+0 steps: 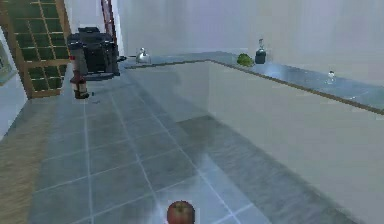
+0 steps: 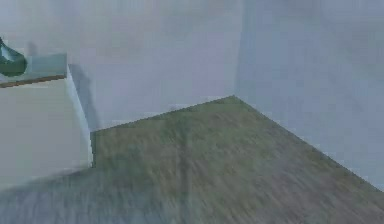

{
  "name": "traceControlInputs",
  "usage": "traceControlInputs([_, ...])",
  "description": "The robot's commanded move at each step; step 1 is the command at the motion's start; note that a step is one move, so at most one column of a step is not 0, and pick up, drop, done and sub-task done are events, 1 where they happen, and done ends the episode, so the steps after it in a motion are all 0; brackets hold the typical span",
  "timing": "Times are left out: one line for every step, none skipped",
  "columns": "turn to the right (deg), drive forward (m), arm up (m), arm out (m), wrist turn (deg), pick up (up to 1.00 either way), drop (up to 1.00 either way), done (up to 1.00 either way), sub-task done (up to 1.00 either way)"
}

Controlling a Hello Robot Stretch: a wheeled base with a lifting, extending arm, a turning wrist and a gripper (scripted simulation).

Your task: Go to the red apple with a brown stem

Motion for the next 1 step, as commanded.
traceControlInputs([0.0,0.0,0.0,0.0,0.0,0.0,0.0,1.0,0.0])
